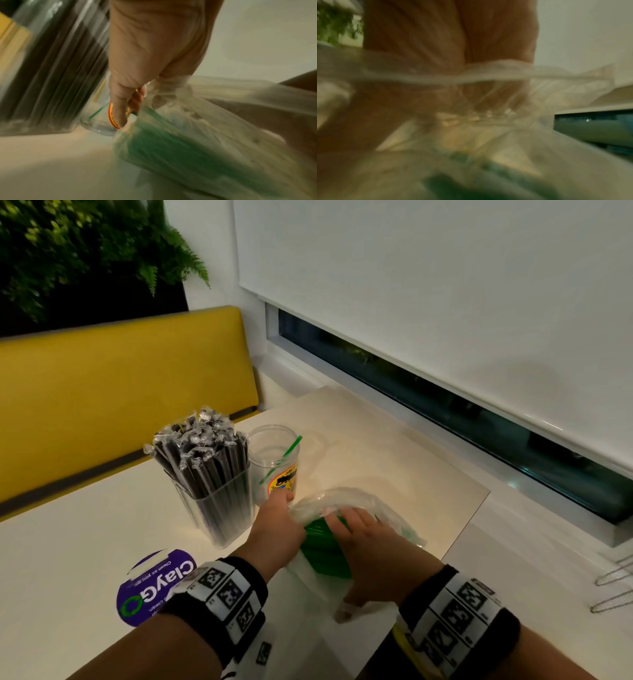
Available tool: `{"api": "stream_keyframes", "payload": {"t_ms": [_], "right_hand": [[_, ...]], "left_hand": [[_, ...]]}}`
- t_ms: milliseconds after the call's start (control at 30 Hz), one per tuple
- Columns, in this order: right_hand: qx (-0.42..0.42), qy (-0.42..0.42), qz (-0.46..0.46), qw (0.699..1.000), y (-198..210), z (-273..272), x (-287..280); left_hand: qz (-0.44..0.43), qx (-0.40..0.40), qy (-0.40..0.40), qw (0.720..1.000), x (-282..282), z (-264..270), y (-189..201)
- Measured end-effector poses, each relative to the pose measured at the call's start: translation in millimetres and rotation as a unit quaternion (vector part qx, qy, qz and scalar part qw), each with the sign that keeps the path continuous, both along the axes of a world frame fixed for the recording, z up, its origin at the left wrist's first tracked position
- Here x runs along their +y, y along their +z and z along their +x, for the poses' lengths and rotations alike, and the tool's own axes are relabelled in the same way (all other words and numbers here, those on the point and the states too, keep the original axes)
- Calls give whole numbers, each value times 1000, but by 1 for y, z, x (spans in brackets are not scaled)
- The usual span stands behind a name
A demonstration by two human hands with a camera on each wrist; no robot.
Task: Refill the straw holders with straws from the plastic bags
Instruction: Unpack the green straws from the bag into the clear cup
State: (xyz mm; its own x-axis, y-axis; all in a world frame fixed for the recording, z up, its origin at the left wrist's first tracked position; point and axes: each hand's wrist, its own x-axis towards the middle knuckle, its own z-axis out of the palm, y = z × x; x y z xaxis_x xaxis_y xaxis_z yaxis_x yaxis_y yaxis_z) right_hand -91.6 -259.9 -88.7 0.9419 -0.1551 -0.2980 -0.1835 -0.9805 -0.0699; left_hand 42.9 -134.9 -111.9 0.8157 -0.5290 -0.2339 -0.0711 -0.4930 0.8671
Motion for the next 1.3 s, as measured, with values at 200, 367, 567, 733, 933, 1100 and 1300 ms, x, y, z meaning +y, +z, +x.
{"api": "stream_keyframes", "payload": {"t_ms": [200, 367, 567, 733, 933, 1100, 1300], "right_hand": [[17, -47, 2, 999, -12, 2, -6], [-111, -31, 230, 966, 9, 29, 1], [-98, 53, 110, 988, -16, 52, 13], [-29, 24, 11, 999, -23, 55, 21], [-106, -34, 34, 993, -30, 51, 8], [-56, -32, 68, 996, -9, 45, 1], [4, 12, 173, 985, 13, 49, 2]], "left_hand": [[-65, 265, 75, 959, -4, -2, -11], [-136, 378, 153, 903, -4, 8, -8], [-155, 348, 90, 920, -11, 14, -16], [-194, 293, 94, 932, -11, 15, -21], [-121, 152, -16, 981, 7, 19, -19], [-42, 80, -115, 989, 19, 23, -24], [-49, 44, -105, 992, 17, 22, -36]]}}
